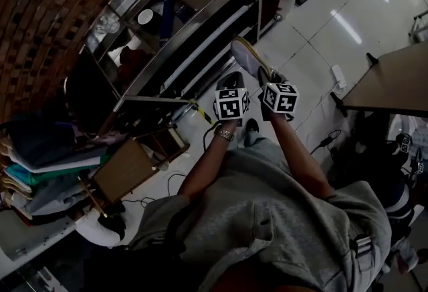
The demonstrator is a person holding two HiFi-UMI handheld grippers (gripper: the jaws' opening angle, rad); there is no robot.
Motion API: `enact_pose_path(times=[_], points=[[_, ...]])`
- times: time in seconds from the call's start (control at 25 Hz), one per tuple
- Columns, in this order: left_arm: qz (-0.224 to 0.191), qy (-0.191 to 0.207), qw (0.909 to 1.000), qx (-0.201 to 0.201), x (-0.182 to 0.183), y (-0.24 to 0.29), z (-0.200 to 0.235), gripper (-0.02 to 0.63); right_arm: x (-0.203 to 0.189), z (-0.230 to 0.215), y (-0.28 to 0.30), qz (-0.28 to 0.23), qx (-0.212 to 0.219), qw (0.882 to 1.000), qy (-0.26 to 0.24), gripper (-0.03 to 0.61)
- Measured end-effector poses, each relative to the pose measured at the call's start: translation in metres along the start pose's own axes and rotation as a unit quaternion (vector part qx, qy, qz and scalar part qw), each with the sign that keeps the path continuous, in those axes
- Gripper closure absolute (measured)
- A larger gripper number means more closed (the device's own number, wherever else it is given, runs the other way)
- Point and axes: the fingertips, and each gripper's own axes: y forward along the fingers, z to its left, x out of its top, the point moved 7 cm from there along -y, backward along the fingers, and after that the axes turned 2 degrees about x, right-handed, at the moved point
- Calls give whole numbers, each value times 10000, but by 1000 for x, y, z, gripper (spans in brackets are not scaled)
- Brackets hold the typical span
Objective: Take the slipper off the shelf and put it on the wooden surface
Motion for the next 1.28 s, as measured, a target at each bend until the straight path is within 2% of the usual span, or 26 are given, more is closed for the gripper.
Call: enact_pose_path(times=[0.16,0.4,0.52,0.68,0.92,1.0,1.12,1.28], points=[[-2,-233,9989,414,-20,-26,27,611,-11,26,9,321,414,9983,-271,516],[-262,-1035,9896,961,-52,-87,86,611,-54,94,18,797,1015,9898,-607,516],[-390,-1147,9858,1161,-70,-122,113,610,-74,132,25,951,1190,9856,-737,515],[-396,-1216,9814,1431,-118,-179,158,611,-113,193,24,1004,1349,9815,-912,515],[-625,-1211,9757,1715,-199,-303,239,611,-202,309,-6,1027,1387,9804,-949,515],[-705,-1341,9707,1863,-226,-348,272,611,-231,352,-20,1062,1445,9789,-981,515],[-678,-1703,9582,2196,-273,-413,317,610,-278,414,-40,1277,1671,9710,-1140,515],[-772,-2268,9368,2551,-313,-475,347,611,-314,486,-50,1654,2145,9492,-1599,515]])
